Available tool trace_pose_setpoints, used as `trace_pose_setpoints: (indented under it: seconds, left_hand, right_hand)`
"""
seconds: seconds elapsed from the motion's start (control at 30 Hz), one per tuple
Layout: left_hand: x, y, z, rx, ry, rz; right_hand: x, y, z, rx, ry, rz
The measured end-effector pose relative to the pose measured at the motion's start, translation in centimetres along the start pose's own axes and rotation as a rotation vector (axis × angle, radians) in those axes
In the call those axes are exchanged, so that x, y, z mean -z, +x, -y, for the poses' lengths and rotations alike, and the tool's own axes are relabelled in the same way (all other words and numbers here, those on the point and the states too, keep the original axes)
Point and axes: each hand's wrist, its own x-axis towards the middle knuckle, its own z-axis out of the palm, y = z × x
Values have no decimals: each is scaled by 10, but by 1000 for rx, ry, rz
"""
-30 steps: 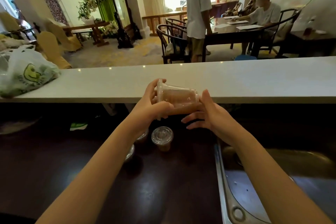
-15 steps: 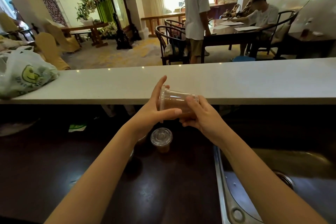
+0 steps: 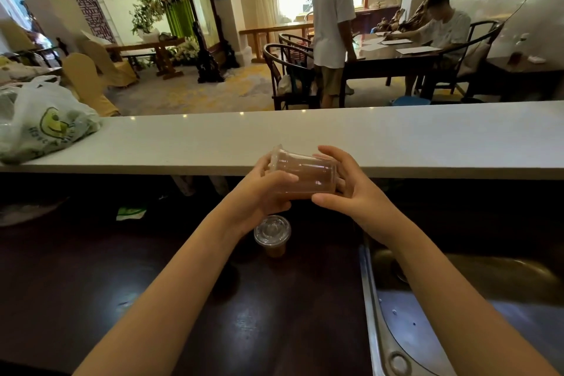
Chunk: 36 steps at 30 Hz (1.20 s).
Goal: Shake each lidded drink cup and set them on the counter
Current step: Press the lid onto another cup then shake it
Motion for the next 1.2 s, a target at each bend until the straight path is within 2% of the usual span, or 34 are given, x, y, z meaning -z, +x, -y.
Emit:
trace_pose_setpoints:
  seconds: [0.17,0.27,0.33,0.47,0.6,0.67,0.8,1.03,1.2]
  left_hand:
    - [-3,-1,8,-150,140,-70]
    - [-9,-3,5,-276,288,-52]
    - [-9,-3,5,-318,305,-21]
    - [-3,-2,3,-220,268,59]
    - [3,2,-3,-21,-29,101]
    - [2,3,-6,27,-50,91]
    - [2,1,-3,-5,10,45]
    - [6,-4,7,-93,48,23]
    - [6,-3,9,-137,75,42]
  right_hand:
    - [0,6,0,-231,217,-71]
    - [-6,9,3,-264,225,-58]
    - [-8,11,5,-245,241,-107]
    - [-10,9,2,-158,181,-188]
    - [-9,5,1,-58,59,-145]
    - [-10,4,3,-8,18,-130]
    - [-11,4,4,19,4,-84]
    - [-9,7,9,-230,126,-83]
    - [-18,7,11,-233,125,-79]
